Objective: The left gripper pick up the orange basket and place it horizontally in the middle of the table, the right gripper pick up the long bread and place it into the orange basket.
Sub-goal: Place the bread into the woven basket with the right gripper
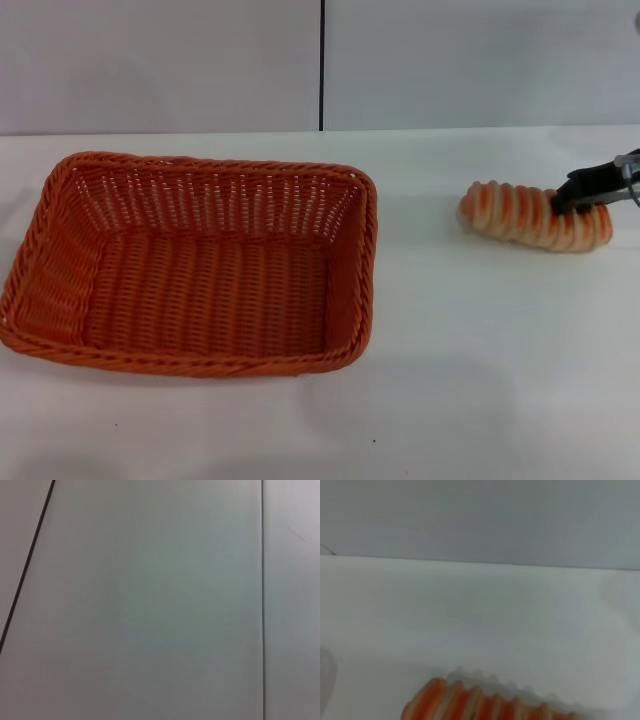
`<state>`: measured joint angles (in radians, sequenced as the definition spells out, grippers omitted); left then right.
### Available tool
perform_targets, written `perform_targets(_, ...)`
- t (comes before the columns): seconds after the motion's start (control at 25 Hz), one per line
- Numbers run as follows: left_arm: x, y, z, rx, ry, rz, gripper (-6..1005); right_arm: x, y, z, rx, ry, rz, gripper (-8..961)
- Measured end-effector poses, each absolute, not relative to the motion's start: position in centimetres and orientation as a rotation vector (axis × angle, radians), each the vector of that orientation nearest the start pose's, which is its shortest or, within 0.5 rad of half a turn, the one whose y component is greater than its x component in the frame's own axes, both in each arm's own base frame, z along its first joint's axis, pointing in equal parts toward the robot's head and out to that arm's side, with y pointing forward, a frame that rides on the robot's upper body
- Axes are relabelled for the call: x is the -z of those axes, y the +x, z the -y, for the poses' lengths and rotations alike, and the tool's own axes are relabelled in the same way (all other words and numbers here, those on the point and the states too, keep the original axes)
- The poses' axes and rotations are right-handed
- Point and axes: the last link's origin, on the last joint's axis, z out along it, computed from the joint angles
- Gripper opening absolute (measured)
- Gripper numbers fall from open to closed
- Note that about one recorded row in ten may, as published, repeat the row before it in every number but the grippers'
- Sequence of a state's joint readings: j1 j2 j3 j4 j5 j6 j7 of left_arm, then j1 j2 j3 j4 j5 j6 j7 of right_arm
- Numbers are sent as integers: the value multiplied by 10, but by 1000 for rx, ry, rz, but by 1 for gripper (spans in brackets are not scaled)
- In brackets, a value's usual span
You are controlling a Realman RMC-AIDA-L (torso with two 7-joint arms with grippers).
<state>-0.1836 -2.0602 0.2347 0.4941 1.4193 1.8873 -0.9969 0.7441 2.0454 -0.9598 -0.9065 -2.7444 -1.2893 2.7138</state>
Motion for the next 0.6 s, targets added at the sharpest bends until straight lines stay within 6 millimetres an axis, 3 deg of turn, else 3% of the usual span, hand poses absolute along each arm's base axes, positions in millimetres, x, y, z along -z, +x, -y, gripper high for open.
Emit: perform_targets(0.6,-111,-340,-221,1235,-1737,360,811,-26,245,-414,170,-2143,-1434,112)
